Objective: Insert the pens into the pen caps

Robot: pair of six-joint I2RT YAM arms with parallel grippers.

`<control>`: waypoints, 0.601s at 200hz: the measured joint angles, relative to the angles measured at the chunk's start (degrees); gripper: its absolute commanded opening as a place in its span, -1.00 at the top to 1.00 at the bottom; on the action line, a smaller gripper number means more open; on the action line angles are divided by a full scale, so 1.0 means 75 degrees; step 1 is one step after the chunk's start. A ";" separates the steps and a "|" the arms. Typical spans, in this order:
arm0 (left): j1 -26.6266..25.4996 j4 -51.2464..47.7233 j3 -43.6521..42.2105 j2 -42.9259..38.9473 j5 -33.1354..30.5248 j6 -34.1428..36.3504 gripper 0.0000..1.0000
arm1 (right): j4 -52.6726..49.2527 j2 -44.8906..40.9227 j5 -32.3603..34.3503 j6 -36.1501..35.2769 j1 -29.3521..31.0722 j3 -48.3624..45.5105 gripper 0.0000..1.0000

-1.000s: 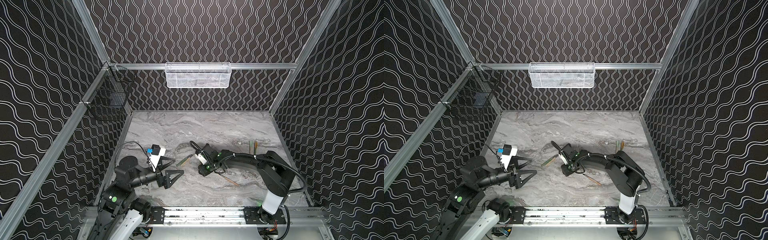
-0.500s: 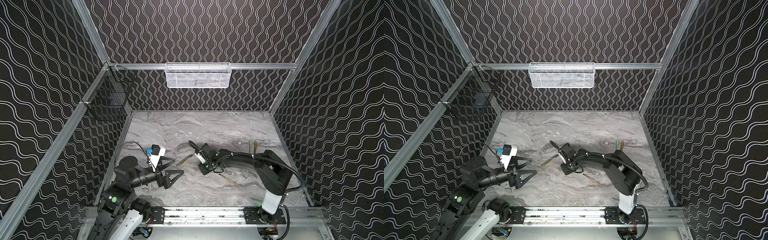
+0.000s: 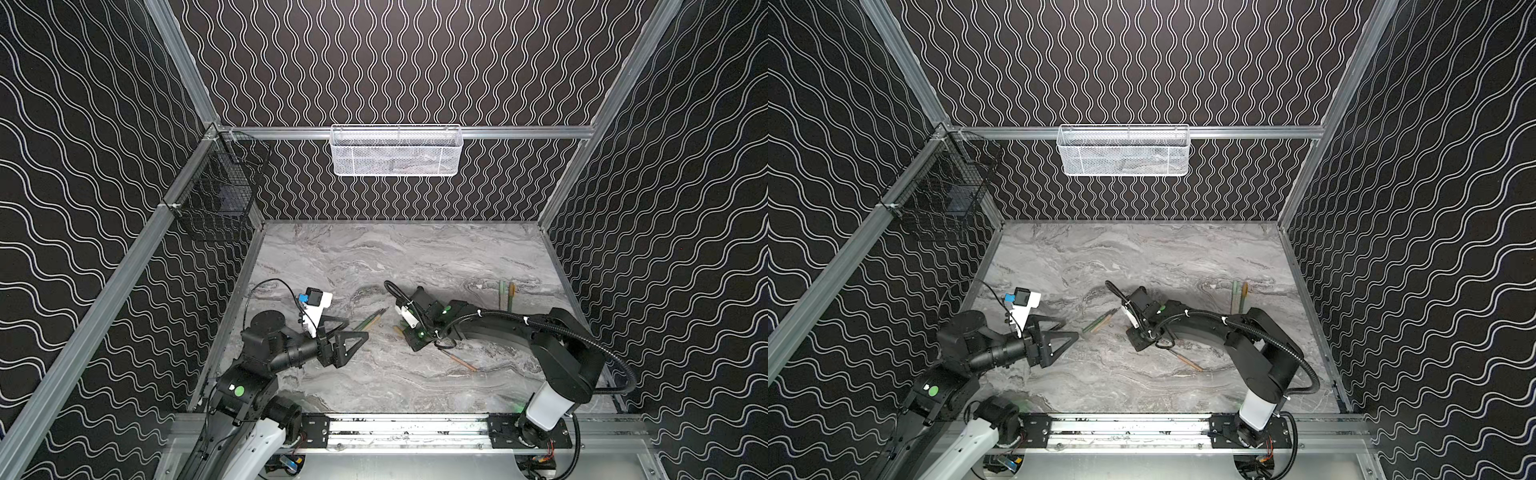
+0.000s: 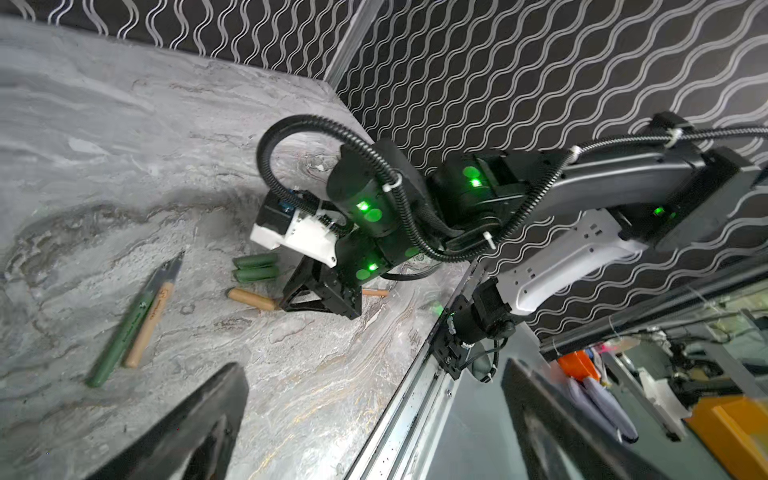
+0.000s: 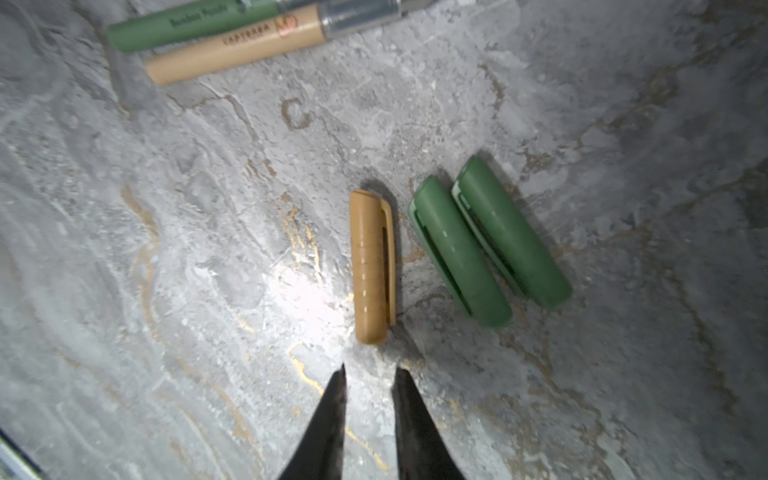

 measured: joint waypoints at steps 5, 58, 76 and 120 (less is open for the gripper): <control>0.0000 0.0015 -0.0023 0.0012 -0.0038 -0.0082 -0.97 | 0.0032 0.0000 -0.0003 -0.0017 0.0003 0.0000 0.30; 0.0000 0.0044 -0.0035 0.0017 -0.0321 -0.0224 -0.97 | 0.0169 0.0530 -0.0061 -0.0172 0.0003 0.0262 0.05; 0.0000 0.0041 -0.0035 -0.0055 -0.0361 -0.0321 -0.97 | 0.0181 0.0737 -0.0058 -0.0175 0.0003 0.0414 0.16; 0.0000 0.0102 -0.0388 -0.0230 -0.0565 -0.0562 -0.97 | 0.0157 0.1014 -0.0055 -0.0213 0.0003 0.0734 0.53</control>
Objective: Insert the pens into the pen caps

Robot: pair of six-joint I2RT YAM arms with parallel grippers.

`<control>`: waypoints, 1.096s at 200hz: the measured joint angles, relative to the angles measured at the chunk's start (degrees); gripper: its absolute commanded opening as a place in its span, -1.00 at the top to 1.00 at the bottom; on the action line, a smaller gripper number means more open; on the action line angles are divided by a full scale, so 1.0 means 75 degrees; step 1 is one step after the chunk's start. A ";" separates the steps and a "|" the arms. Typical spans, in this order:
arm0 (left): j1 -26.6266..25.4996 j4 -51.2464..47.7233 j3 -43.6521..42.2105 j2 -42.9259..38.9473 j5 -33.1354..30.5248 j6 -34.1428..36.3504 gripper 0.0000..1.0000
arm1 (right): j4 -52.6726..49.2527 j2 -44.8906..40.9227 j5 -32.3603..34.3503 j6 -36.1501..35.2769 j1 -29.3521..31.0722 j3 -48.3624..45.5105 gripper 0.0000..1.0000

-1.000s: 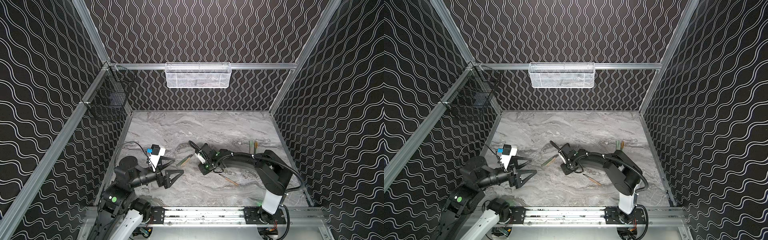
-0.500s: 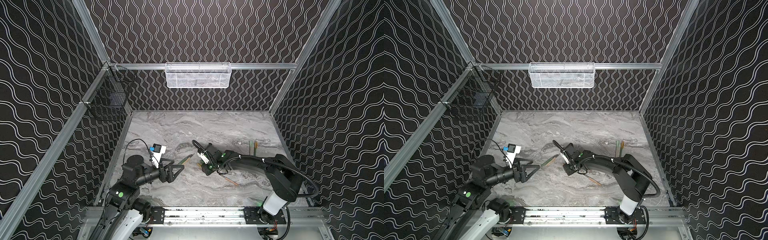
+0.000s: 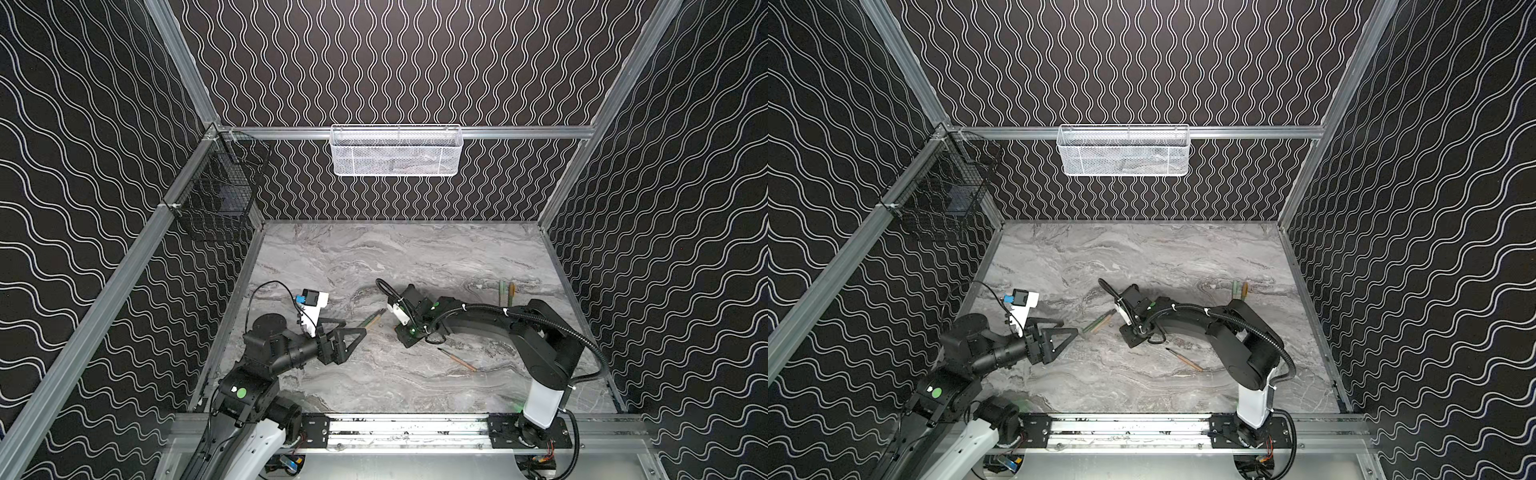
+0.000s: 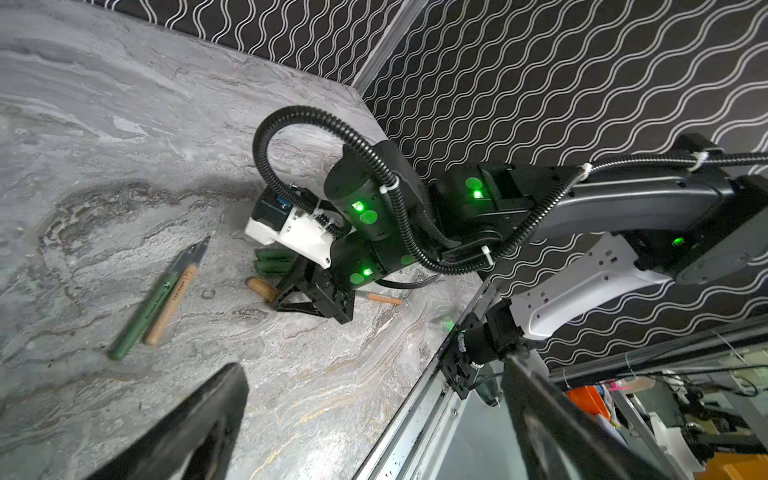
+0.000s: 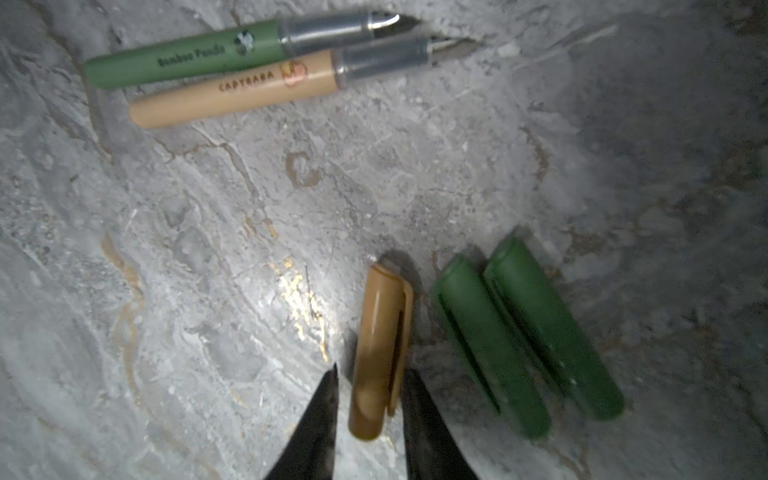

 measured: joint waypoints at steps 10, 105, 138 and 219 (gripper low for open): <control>0.0000 0.0003 -0.0096 0.0000 -0.0023 -0.0146 -0.97 | -0.0006 -0.0006 0.0000 -0.0003 0.0000 0.0003 0.55; 0.0000 0.0685 -0.0653 0.0481 0.0029 -0.0784 -0.97 | 0.0516 -0.1789 -0.0918 -0.0224 0.0017 -0.0755 0.31; 0.0000 0.0729 -0.0641 0.0399 -0.0006 -0.0816 -0.97 | 0.0484 -0.1198 -0.0813 -0.0216 0.0017 -0.0498 0.07; 0.0000 0.0478 -0.0428 0.0294 -0.0195 -0.0787 -0.97 | -0.0020 0.0029 -0.0134 0.0044 0.0017 -0.0070 0.24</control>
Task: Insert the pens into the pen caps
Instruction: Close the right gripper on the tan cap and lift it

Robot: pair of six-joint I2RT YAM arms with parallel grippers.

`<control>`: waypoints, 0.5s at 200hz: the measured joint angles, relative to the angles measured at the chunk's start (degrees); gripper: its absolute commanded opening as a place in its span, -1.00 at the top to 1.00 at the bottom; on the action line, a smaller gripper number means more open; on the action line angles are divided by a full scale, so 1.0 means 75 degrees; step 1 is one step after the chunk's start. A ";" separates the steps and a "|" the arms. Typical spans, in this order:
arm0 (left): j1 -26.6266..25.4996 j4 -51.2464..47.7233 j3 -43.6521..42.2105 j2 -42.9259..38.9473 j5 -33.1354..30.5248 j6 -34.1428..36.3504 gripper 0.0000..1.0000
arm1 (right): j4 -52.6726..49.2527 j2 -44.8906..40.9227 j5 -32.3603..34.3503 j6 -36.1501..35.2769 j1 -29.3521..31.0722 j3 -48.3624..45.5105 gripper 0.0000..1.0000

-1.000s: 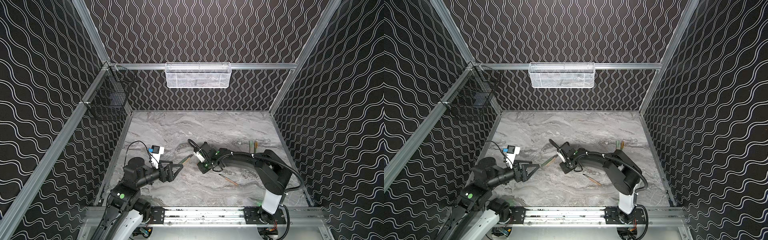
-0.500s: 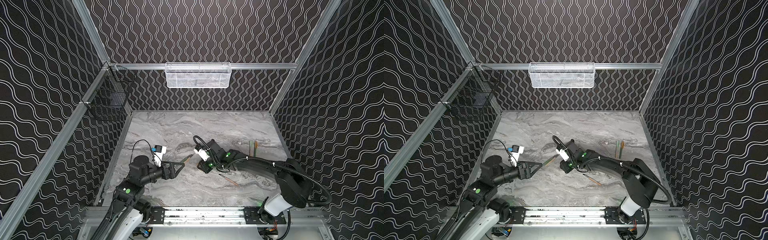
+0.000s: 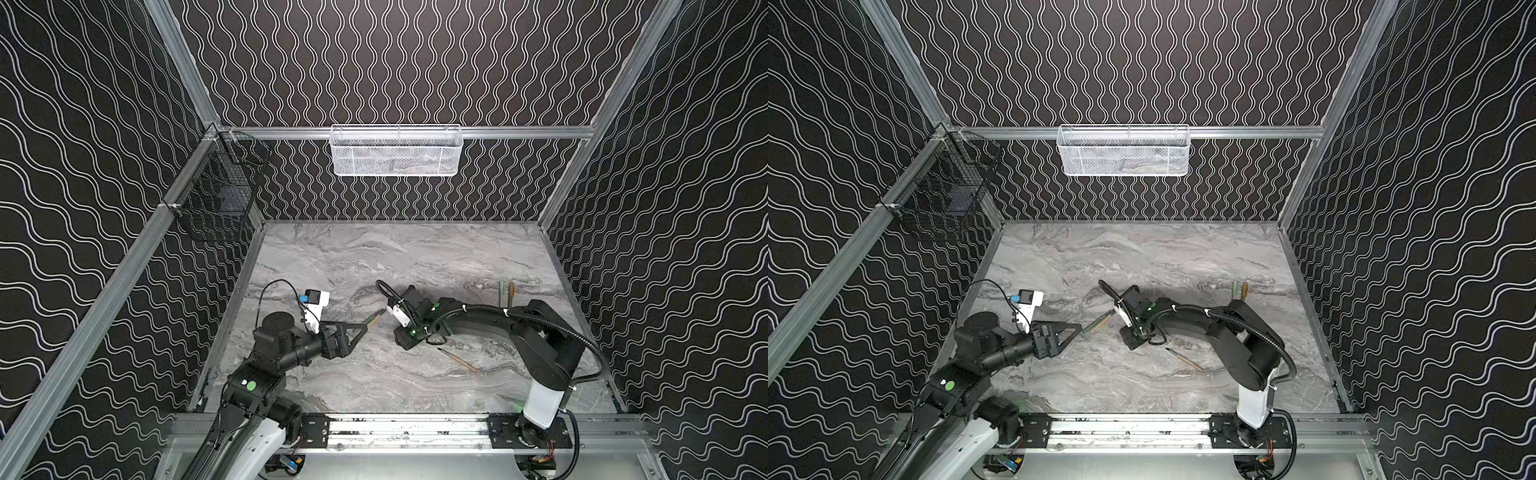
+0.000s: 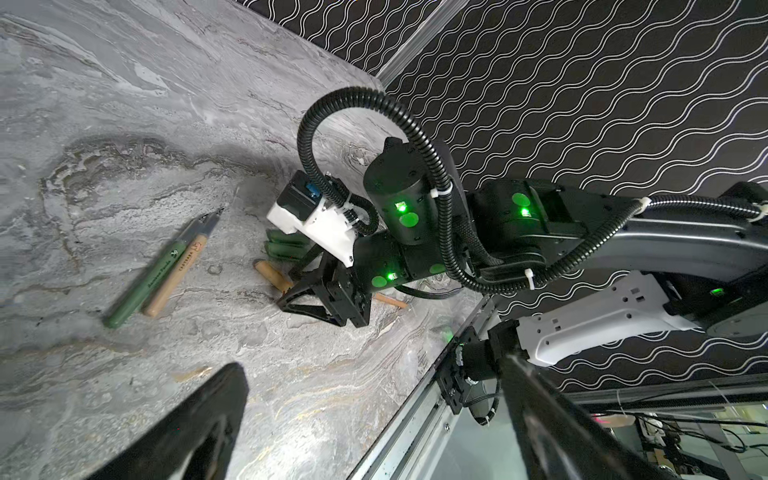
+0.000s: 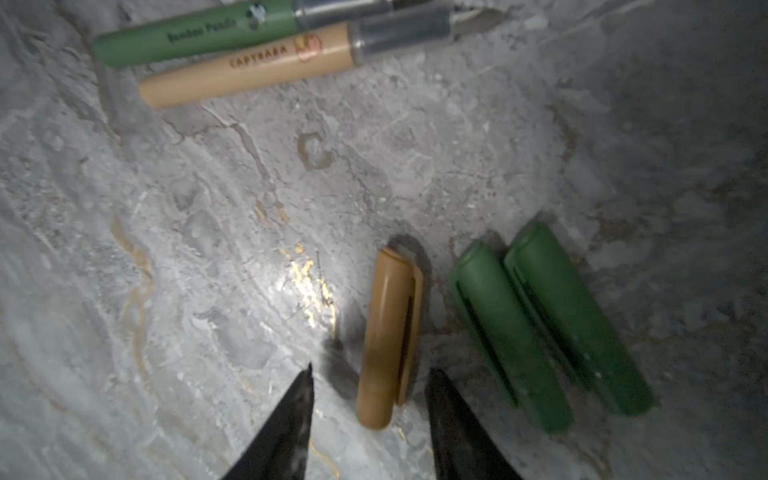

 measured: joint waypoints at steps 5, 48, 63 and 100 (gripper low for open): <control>0.0000 -0.0017 0.0003 0.0000 -0.0006 0.0003 -0.97 | 0.0003 0.0032 -0.0006 0.0015 0.0000 0.0035 0.27; 0.0000 -0.0026 0.0041 0.0003 -0.0099 0.0006 -0.97 | -0.0017 0.0242 0.0102 0.0003 0.0015 0.0251 0.56; 0.0000 -0.0026 0.0041 0.0006 -0.0152 0.0006 -0.97 | -0.0035 0.0245 0.0137 -0.0006 0.0023 0.0262 0.63; 0.0000 -0.0009 0.0020 0.0055 -0.0143 0.0006 -0.97 | -0.0312 0.0012 0.0117 -0.0009 0.0035 0.0274 0.67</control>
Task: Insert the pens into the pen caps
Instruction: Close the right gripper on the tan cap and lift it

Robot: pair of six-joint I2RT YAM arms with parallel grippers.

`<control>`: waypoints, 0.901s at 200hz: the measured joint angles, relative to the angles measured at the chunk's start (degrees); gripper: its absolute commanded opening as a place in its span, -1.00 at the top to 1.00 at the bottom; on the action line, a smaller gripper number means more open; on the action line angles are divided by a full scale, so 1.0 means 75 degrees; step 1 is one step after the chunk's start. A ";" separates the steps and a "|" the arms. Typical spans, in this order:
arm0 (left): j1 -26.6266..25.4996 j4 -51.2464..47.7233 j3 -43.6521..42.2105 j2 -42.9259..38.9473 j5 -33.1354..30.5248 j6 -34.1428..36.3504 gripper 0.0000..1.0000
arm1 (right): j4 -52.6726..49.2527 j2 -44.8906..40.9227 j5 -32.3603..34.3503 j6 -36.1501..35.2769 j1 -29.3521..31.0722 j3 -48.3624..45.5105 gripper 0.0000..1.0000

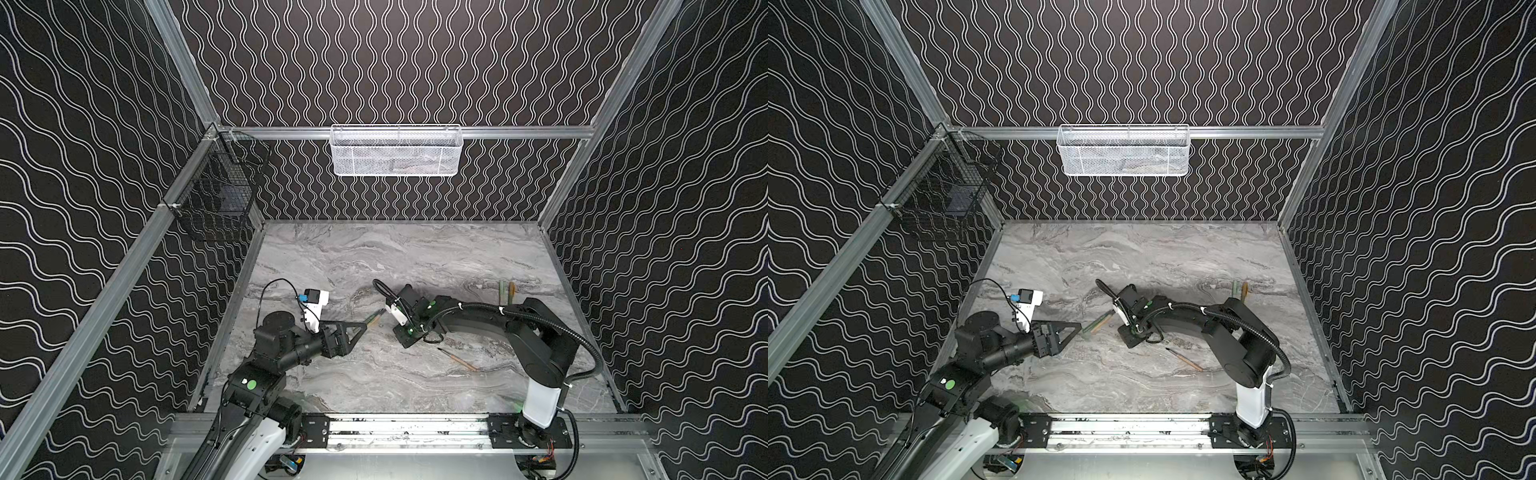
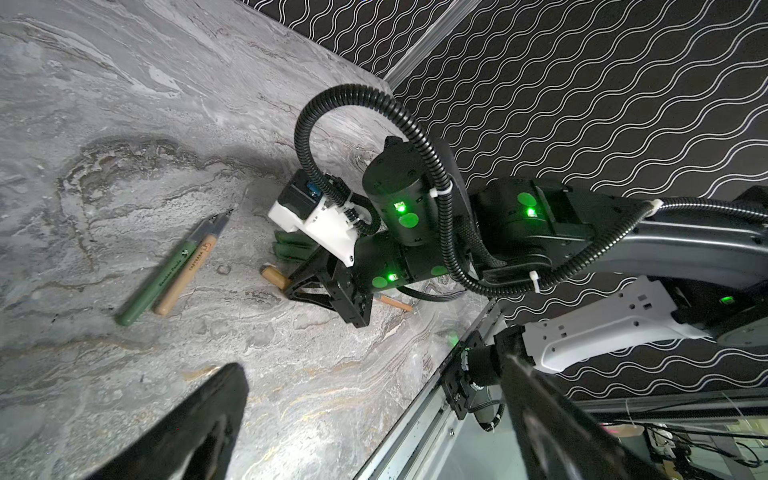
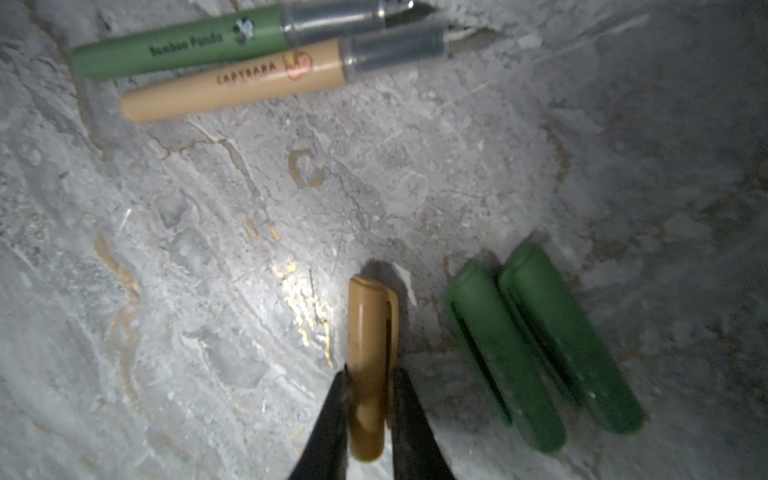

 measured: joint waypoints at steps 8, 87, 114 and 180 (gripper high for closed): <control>0.0000 0.0044 -0.0032 0.0000 0.0006 -0.0003 -0.97 | 0.0032 -0.0201 -0.0073 -0.0006 0.0000 -0.0064 0.67; 0.0000 0.0309 -0.0169 0.0172 0.0277 -0.0090 -0.93 | 0.0982 -0.2328 -0.1658 -0.0370 0.0283 -0.0510 0.67; 0.0000 0.0647 -0.0187 0.0396 0.0431 -0.0207 -0.82 | 0.1352 -0.2865 -0.2174 -0.0583 0.0734 -0.0525 0.67; 0.0000 0.1376 -0.0335 0.0539 0.0810 -0.0527 0.13 | 0.1923 -0.3080 -0.2075 -0.0627 0.1722 -0.0283 0.67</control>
